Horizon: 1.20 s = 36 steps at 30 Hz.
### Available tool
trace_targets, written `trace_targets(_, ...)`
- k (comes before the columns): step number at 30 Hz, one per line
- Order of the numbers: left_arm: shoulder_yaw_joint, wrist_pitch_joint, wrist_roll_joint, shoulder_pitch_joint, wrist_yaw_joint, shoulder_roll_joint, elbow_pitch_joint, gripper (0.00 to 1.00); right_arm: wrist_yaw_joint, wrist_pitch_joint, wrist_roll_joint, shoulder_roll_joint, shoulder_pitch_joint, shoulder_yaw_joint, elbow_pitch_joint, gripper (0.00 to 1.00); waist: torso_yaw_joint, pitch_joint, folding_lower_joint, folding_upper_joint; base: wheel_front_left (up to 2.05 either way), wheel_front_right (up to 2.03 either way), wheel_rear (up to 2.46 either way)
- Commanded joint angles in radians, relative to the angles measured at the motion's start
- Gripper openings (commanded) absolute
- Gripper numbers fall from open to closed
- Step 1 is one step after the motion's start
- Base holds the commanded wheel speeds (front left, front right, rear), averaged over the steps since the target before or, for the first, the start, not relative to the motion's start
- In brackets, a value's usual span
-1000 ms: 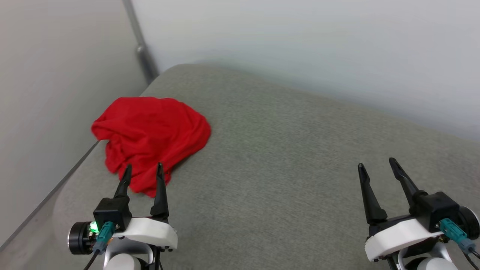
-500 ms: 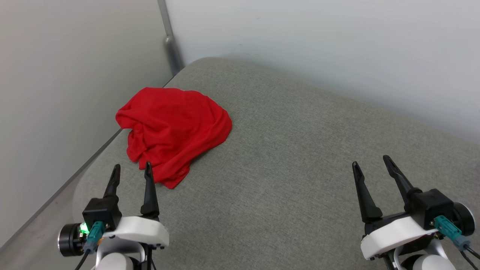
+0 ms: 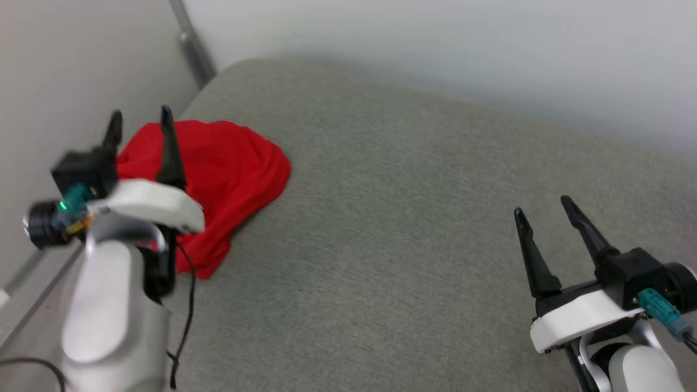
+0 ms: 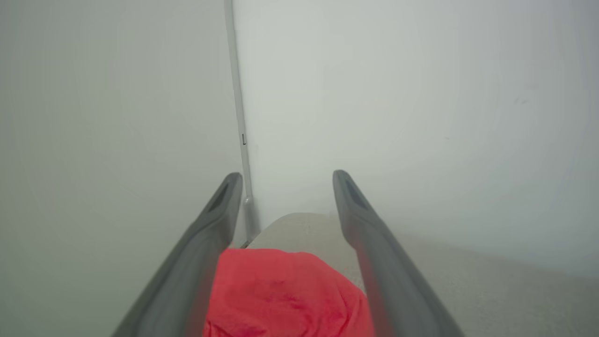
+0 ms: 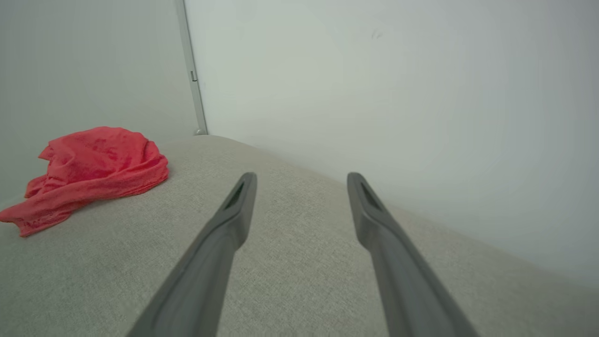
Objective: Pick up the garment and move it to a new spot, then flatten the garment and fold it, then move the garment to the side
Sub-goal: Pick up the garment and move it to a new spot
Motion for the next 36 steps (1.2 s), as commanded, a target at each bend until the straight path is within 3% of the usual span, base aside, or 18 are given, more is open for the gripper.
trace_targets(1,0.009,0.031,-0.009,-0.045,-0.008,0.017,0.014,1.0,0.0,0.002,0.003,-0.008,-0.018,-0.001,-0.009,1.0,-0.061,0.062,0.0,0.0,0.0,0.0,0.0)
trace_targets(9,0.066,0.293,-0.081,-0.236,-0.059,0.163,0.117,1.0,0.0,-0.004,0.012,-0.02,-0.078,0.006,-0.026,1.0,-0.176,0.181,0.0,0.0,0.0,0.0,0.0)
trace_targets(18,0.076,0.687,-0.172,-0.261,-0.112,0.305,0.263,1.0,0.0,-0.025,0.024,-0.017,-0.131,0.014,-0.007,1.0,-0.241,0.272,0.0,0.0,0.0,0.0,0.0)
trace_targets(26,0.104,0.88,-0.261,-0.211,-0.118,0.333,0.381,1.0,0.0,-0.041,0.036,-0.019,-0.173,0.021,0.019,1.0,-0.27,0.316,0.0,0.0,0.0,0.0,0.0)
trace_targets(30,0.115,0.927,-0.298,-0.185,-0.103,0.297,0.438,1.0,0.0,-0.046,0.044,-0.026,-0.191,0.019,0.026,1.0,-0.277,0.33,0.0,0.0,0.0,0.0,0.0)
trace_targets(31,0.118,0.932,-0.304,-0.183,-0.099,0.289,0.448,0.97,0.0,-0.047,0.046,-0.029,-0.19,0.018,0.029,1.0,-0.277,0.329,0.0,0.0,0.0,0.0,0.0)
trace_targets(32,0.121,0.919,-0.306,-0.184,-0.095,0.286,0.448,0.45,0.0,-0.047,0.047,-0.029,-0.189,0.017,0.032,1.0,-0.277,0.327,0.0,0.0,0.0,0.0,0.0)
trace_targets(33,0.12,0.913,-0.305,-0.184,-0.094,0.286,0.448,0.0,0.0,-0.047,0.047,-0.031,-0.189,0.013,0.034,1.0,-0.277,0.325,0.0,0.0,0.0,0.0,0.0)
trace_targets(36,0.118,0.871,-0.296,-0.199,-0.088,0.292,0.438,0.0,0.0,-0.048,0.044,-0.03,-0.182,0.007,0.04,1.0,-0.274,0.308,0.0,0.0,0.0,0.0,0.0)
